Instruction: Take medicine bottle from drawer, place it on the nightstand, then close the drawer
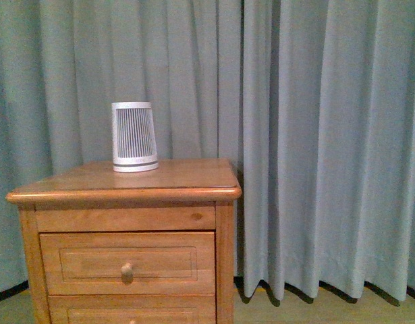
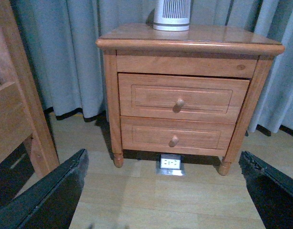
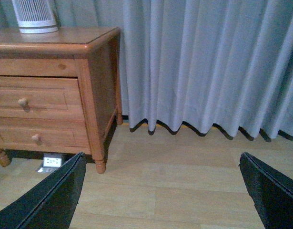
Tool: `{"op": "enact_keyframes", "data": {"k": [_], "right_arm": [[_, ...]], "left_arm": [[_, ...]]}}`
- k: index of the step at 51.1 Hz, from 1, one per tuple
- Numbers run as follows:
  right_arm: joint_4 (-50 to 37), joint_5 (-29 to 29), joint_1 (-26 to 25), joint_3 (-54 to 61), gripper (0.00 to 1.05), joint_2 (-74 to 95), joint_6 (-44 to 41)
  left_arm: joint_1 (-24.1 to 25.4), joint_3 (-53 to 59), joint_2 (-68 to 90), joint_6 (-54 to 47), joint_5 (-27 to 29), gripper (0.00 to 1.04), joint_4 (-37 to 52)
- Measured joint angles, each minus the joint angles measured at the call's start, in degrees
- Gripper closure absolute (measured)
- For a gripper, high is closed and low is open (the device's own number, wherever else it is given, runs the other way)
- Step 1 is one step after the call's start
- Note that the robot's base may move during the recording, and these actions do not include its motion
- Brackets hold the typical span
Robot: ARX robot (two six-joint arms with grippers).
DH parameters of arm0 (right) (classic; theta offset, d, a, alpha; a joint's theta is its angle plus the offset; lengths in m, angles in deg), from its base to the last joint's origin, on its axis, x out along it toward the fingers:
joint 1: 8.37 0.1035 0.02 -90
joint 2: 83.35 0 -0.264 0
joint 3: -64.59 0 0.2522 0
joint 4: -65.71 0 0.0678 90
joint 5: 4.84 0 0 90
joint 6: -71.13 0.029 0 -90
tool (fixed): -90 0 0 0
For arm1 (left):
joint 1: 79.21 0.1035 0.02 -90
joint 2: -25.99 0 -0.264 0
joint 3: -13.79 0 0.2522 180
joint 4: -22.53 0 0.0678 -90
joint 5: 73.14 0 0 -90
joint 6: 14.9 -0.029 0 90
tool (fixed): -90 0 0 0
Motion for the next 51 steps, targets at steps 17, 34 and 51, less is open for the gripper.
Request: {"op": "enact_keyframes", "data": {"k": [17,34,51], "right_arm": [[0.00,0.00,0.00,0.00,0.07,0.00,0.00],[0.00,-0.02,0.00,0.00,0.07,0.00,0.02],[0.00,-0.02,0.00,0.00,0.07,0.00,0.02]], "left_arm": [[0.00,0.00,0.00,0.00,-0.02,0.07,0.00],[3.78,-6.16,34.88,10.99,-6.05,0.07,13.14],[-1.01,-24.39,82.64,7.87,-1.27,0.07,46.73]]}}
